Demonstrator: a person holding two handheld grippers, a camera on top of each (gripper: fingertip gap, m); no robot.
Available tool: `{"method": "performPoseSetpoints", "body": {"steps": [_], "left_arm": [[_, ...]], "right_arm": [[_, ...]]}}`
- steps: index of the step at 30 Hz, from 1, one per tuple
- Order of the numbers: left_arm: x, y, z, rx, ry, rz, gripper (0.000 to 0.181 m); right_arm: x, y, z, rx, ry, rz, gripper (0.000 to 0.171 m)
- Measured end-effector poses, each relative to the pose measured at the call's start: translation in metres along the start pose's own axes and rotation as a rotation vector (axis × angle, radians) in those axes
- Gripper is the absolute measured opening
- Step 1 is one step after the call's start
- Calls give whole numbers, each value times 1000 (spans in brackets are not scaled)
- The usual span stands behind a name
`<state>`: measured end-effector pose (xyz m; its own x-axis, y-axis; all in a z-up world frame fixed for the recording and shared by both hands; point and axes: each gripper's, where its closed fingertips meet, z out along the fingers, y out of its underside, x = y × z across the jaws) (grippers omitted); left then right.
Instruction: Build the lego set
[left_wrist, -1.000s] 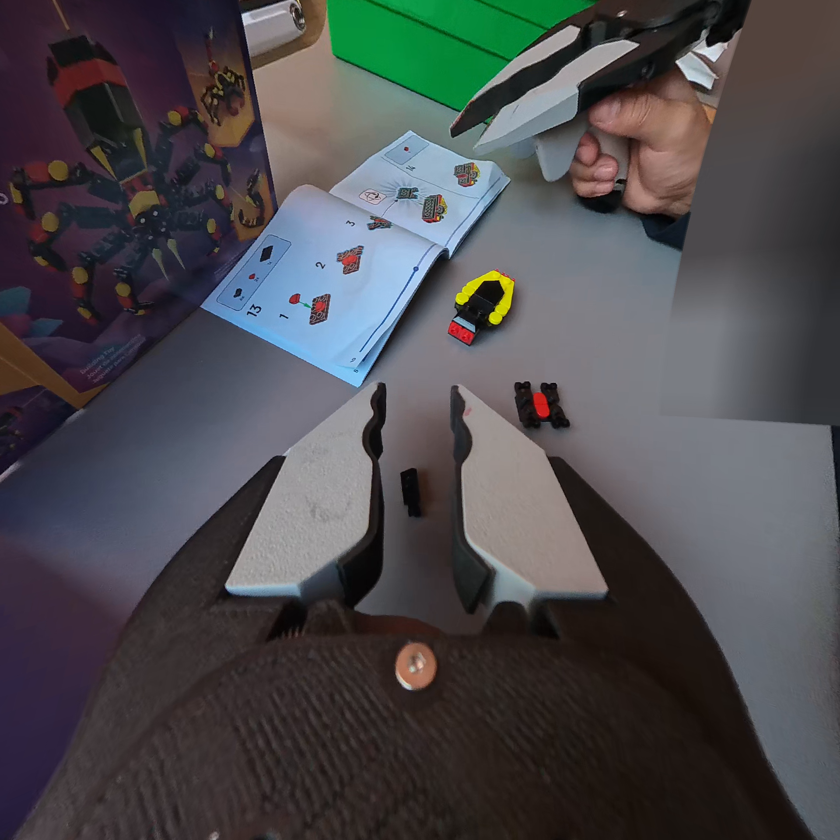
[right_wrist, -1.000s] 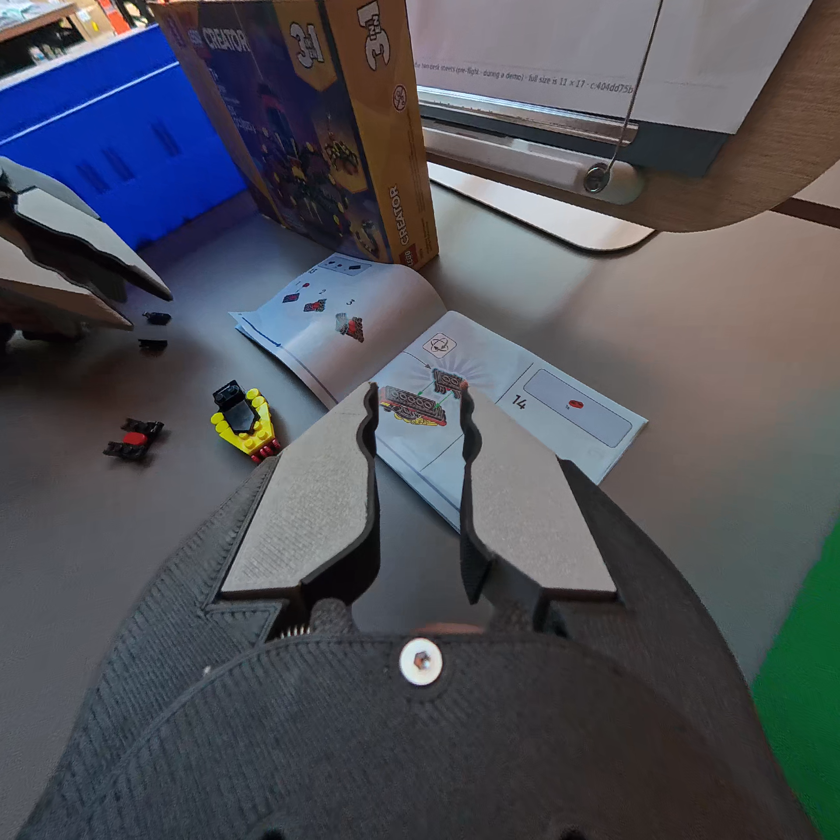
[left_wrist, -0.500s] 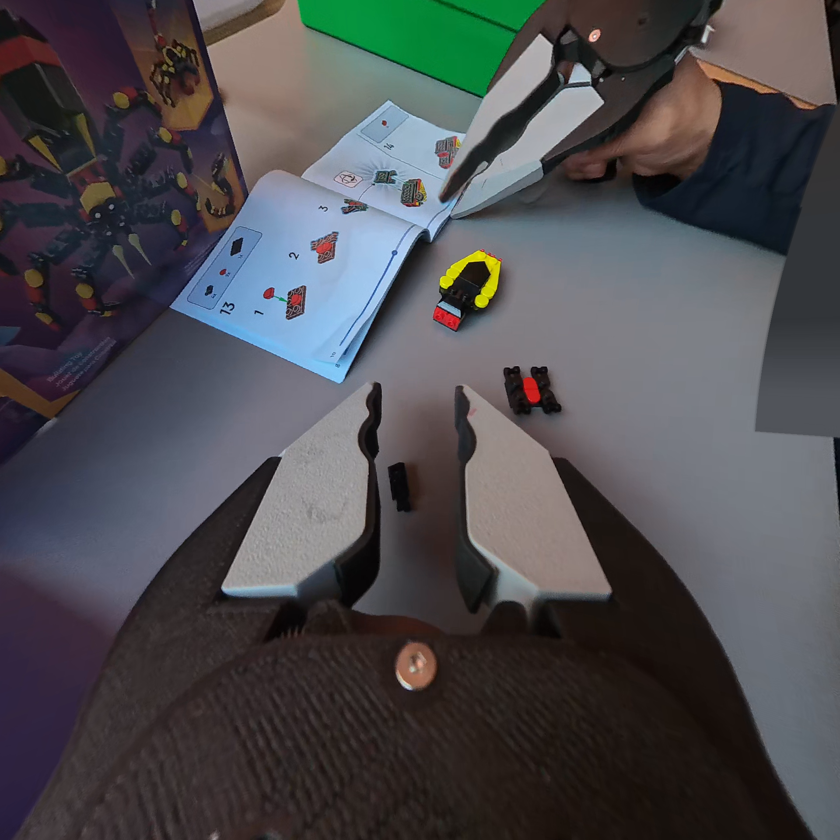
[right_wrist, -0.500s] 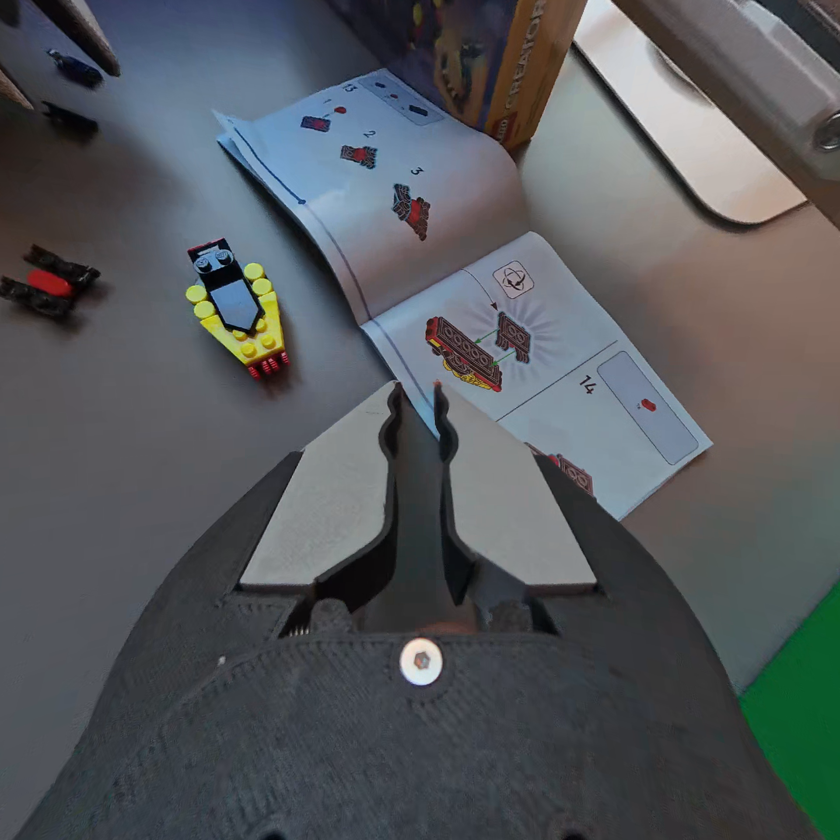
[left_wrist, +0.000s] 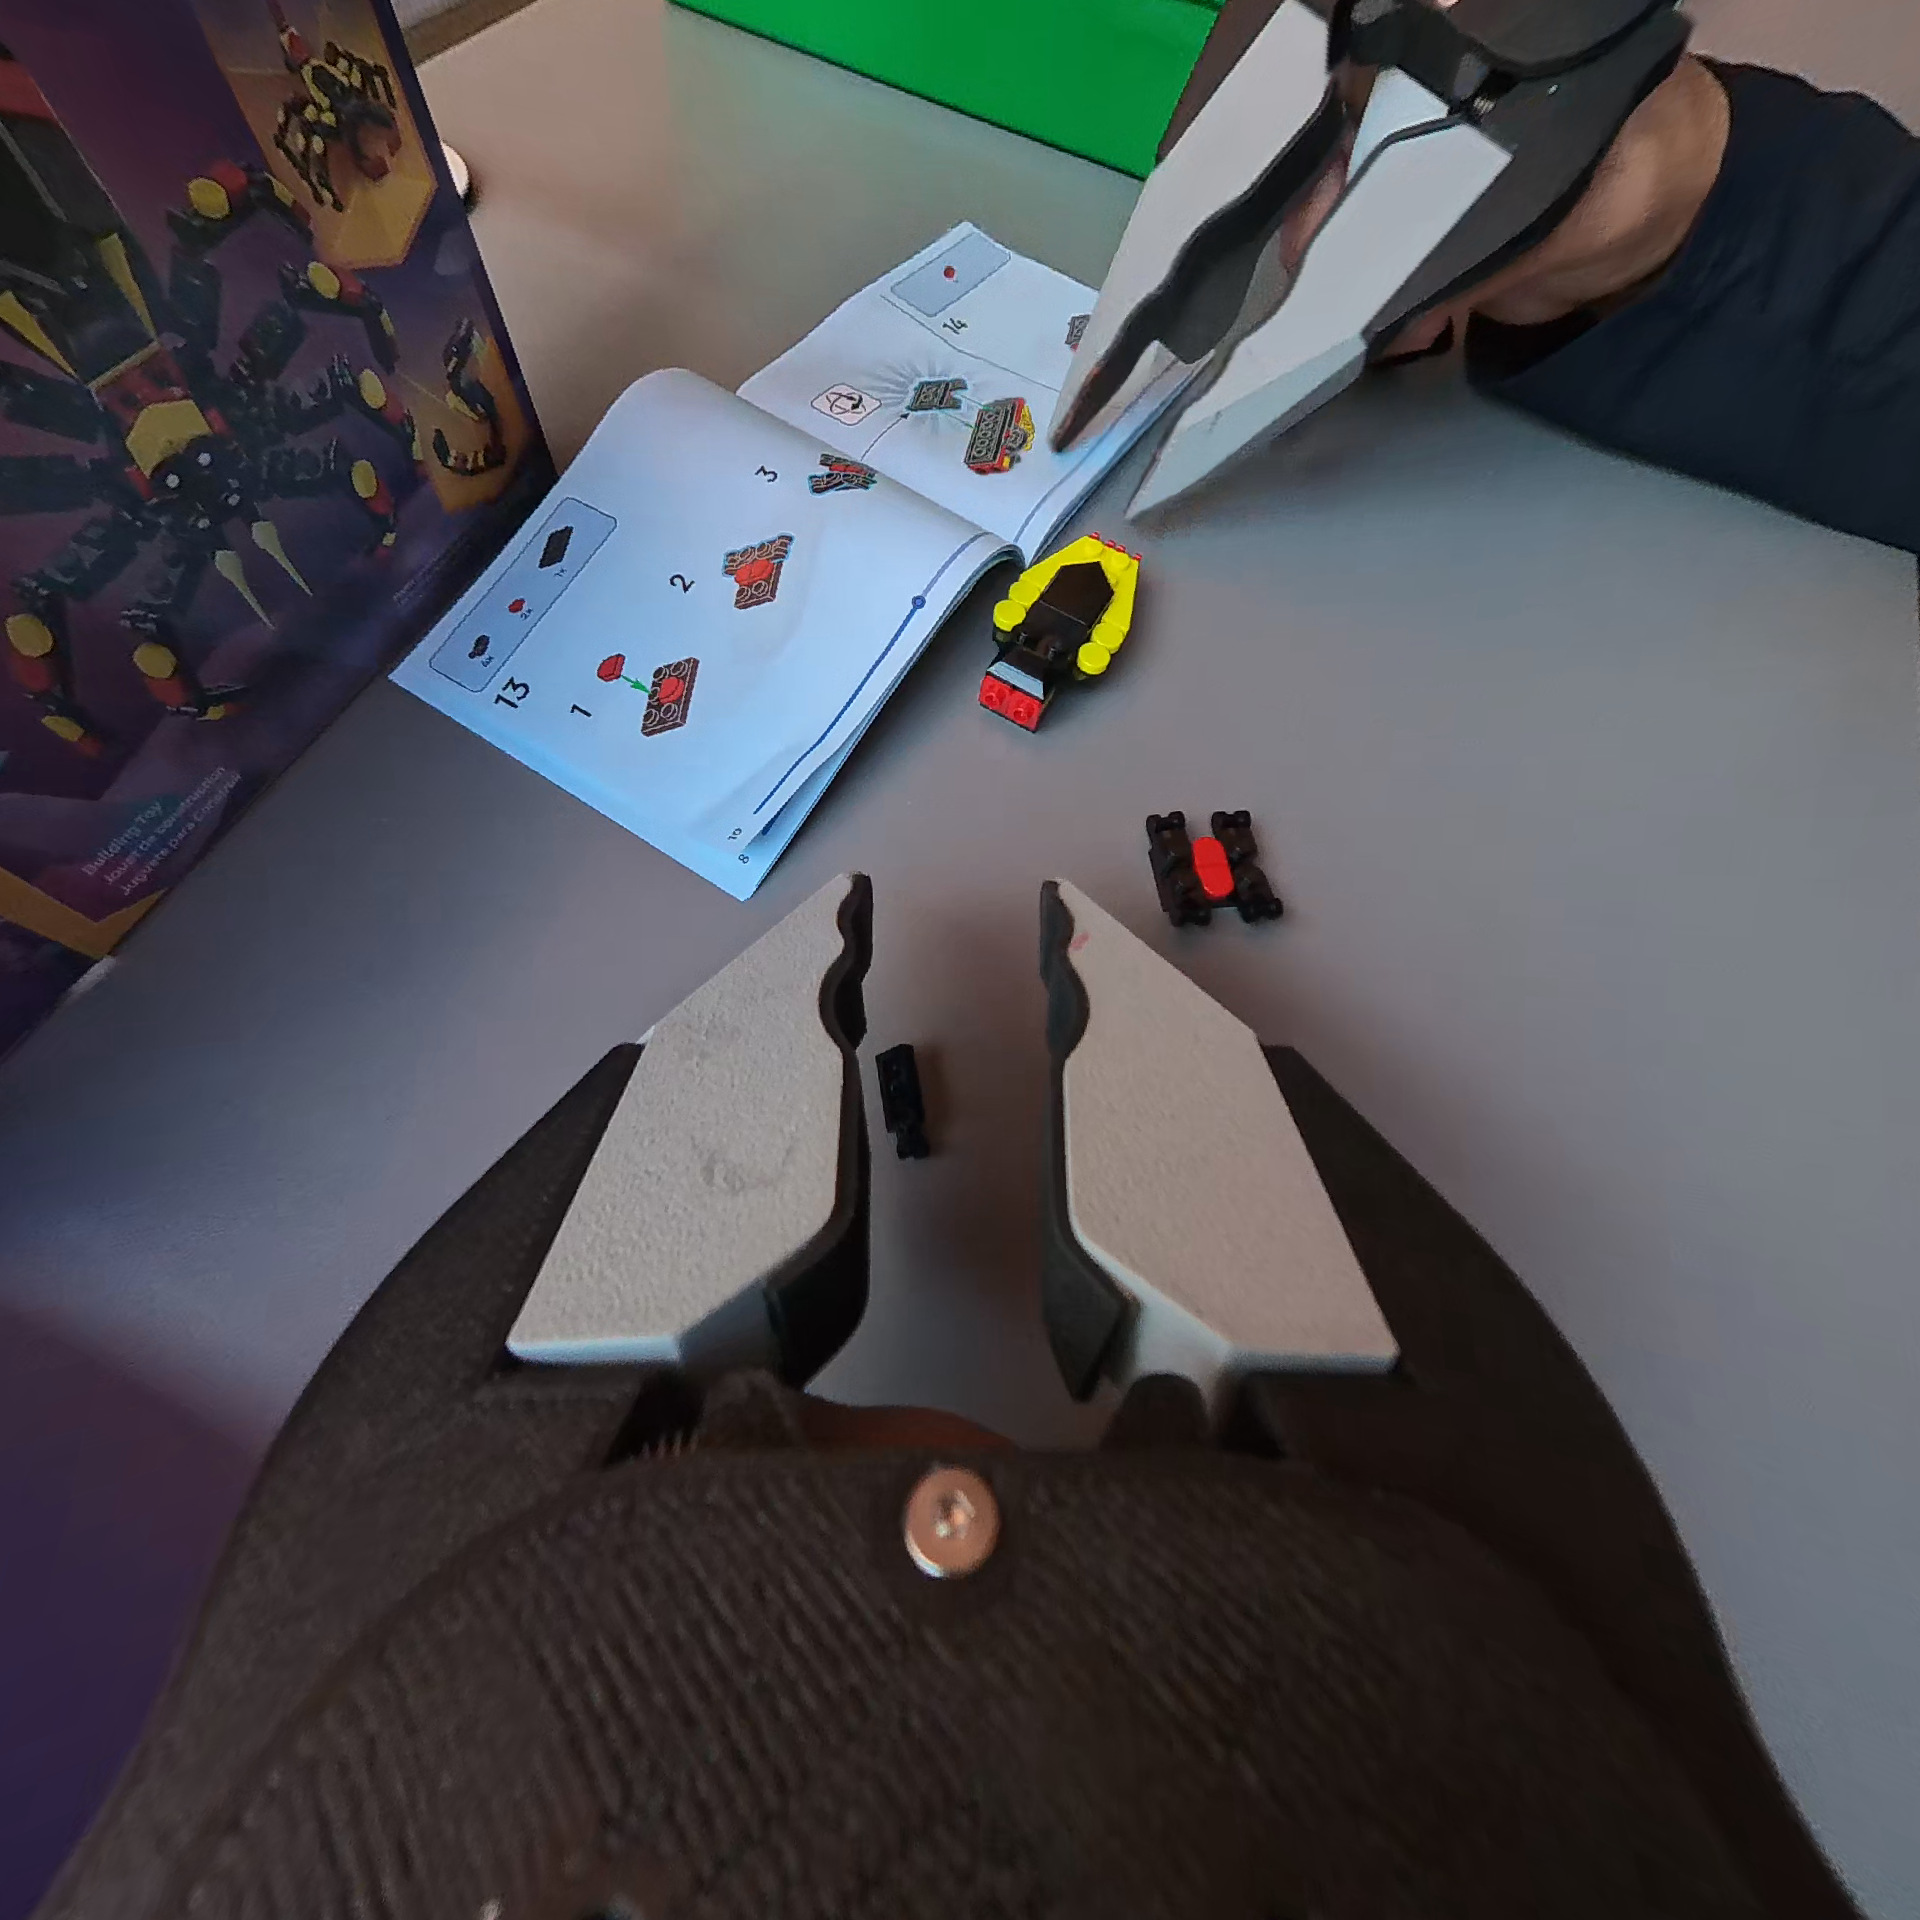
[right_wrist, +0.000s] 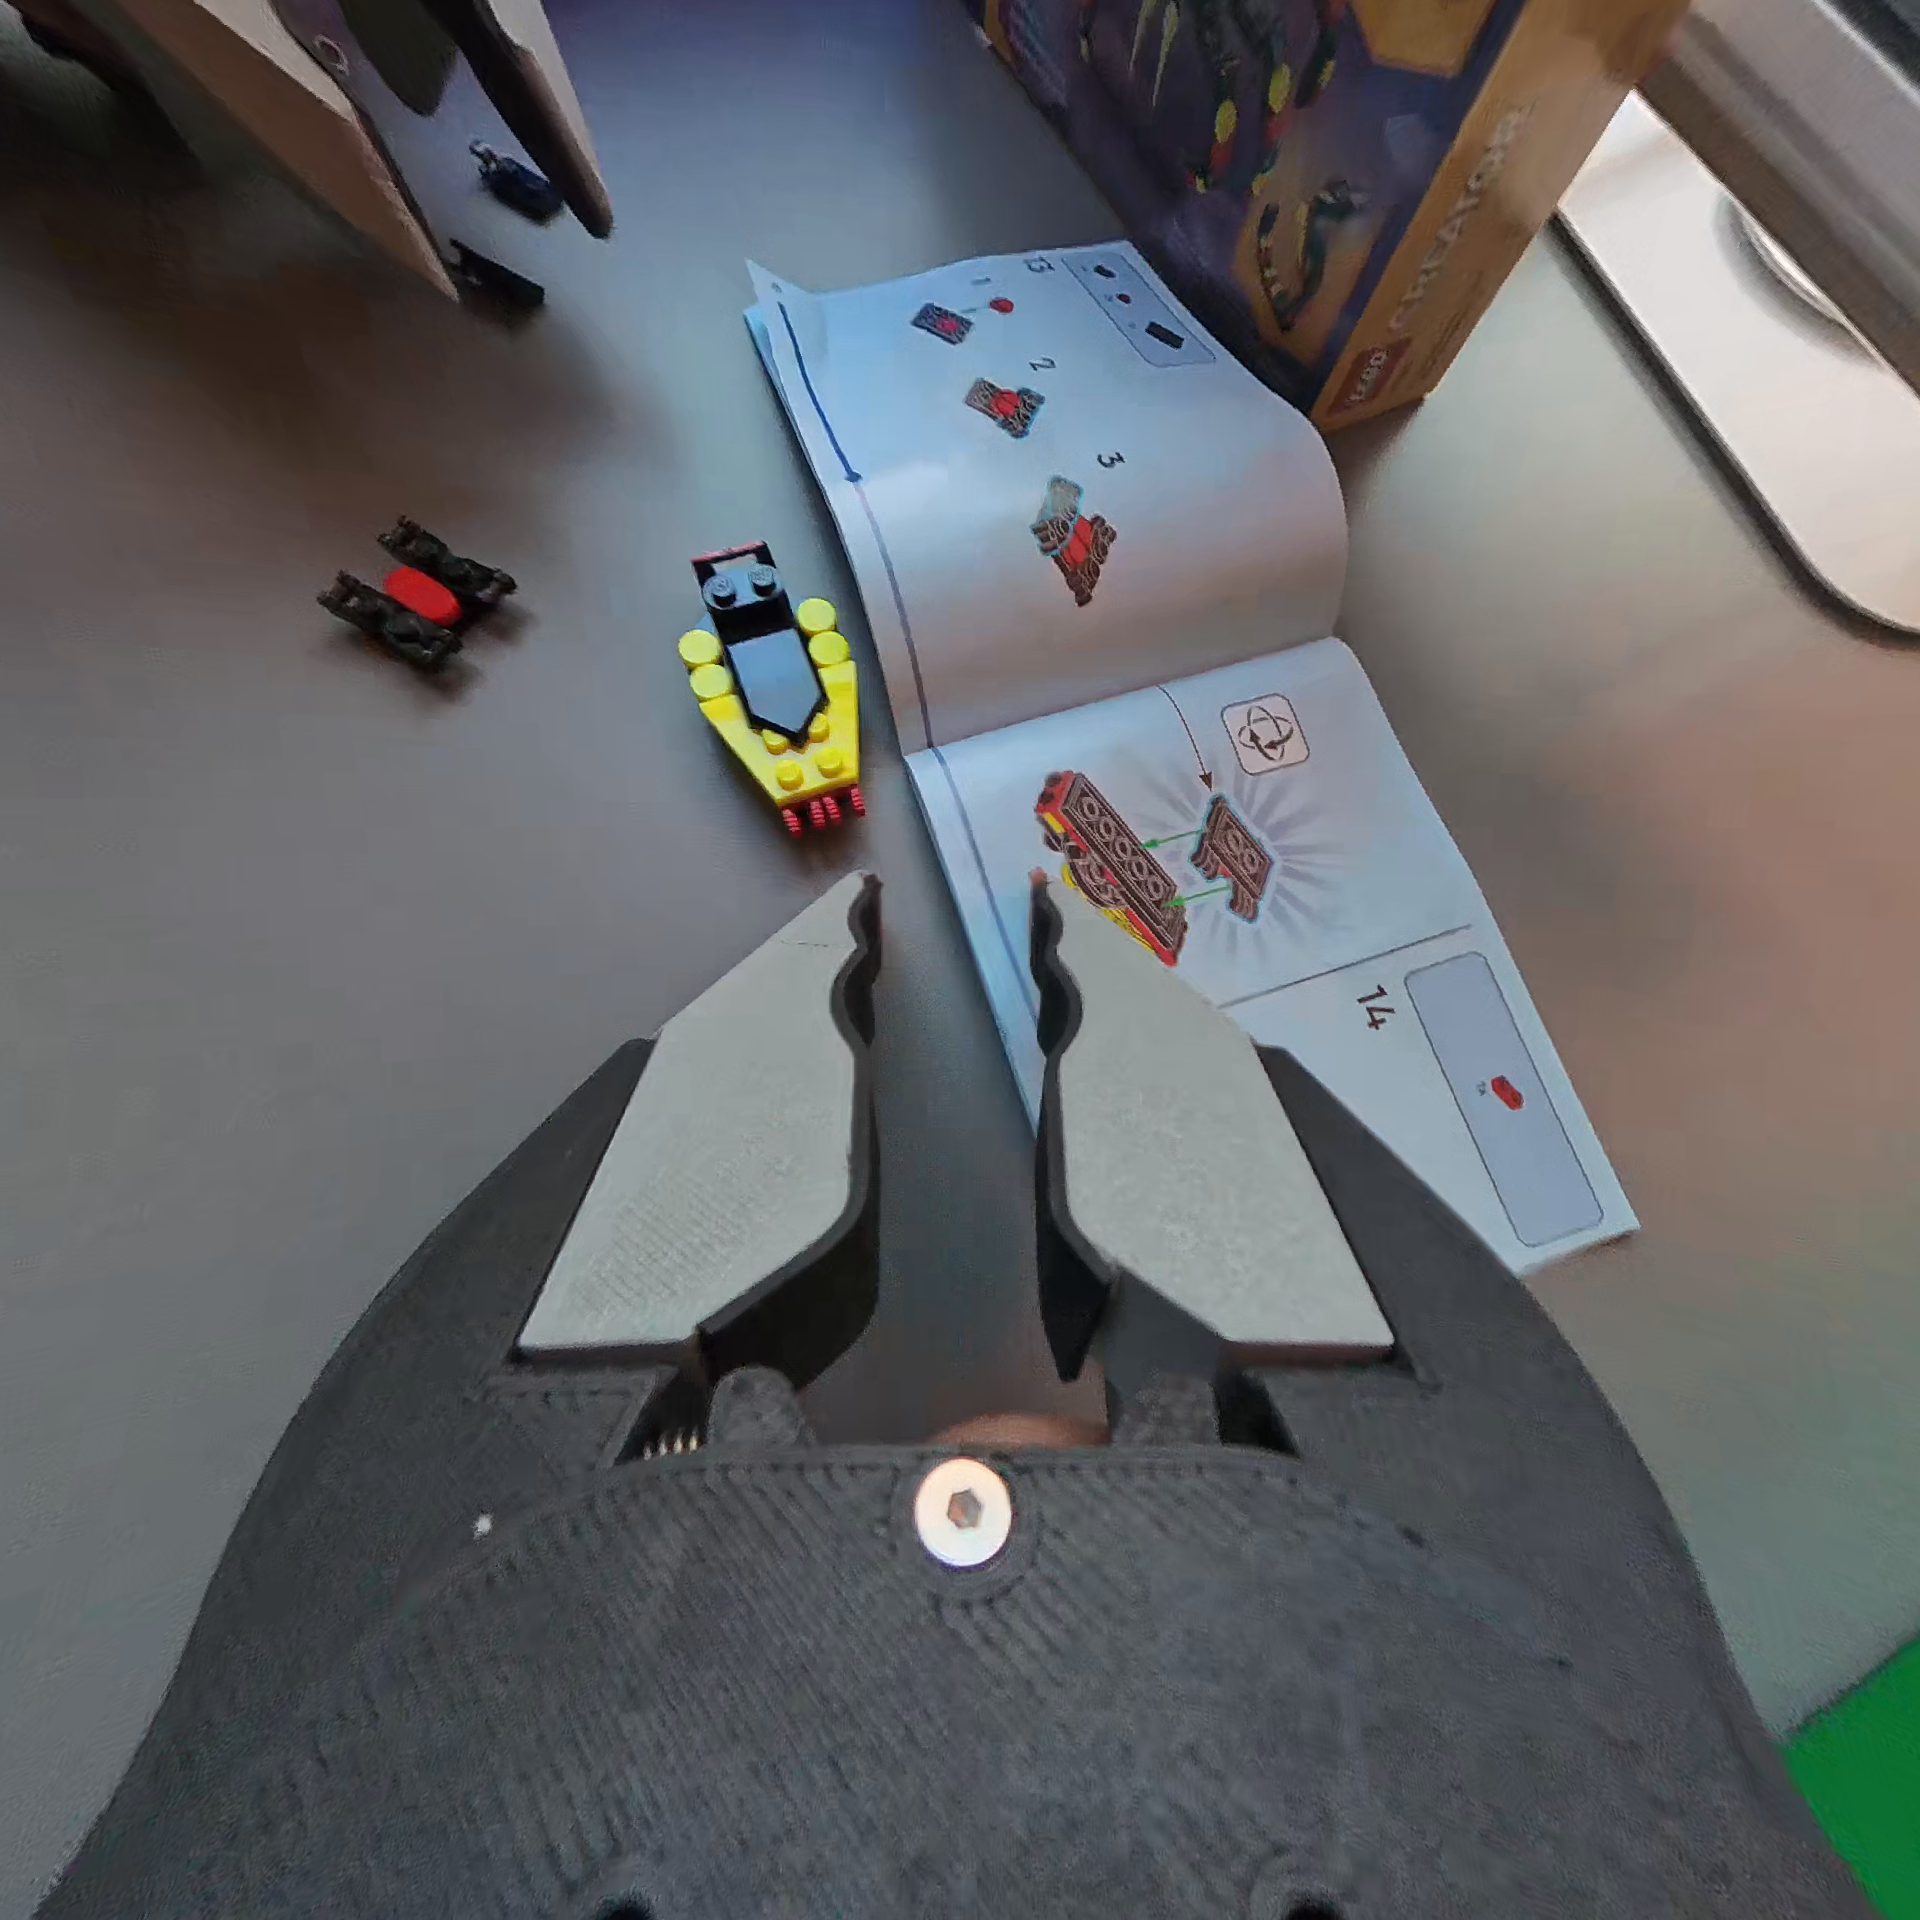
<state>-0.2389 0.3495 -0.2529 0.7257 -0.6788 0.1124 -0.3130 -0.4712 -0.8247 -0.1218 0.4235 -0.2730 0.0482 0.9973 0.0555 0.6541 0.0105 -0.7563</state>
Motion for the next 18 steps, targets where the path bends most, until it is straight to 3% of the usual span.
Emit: {"method": "performPoseSetpoints", "body": {"steps": [1,7,10,18], "left_arm": [[0,0,0,-2,0,2,31],[2,1,1,-11,-2,18,31],[3,2,2,-17,-3,25,31],[3,4,3,-29,-8,36,31]], "right_arm": [[-5,-5,-1,25,-22,-15,25],[-28,-27,0,127,-70,-112,27],[-35,-22,10,78,-100,-110,28],[-33,-12,18,0,29,-283,15]]}}
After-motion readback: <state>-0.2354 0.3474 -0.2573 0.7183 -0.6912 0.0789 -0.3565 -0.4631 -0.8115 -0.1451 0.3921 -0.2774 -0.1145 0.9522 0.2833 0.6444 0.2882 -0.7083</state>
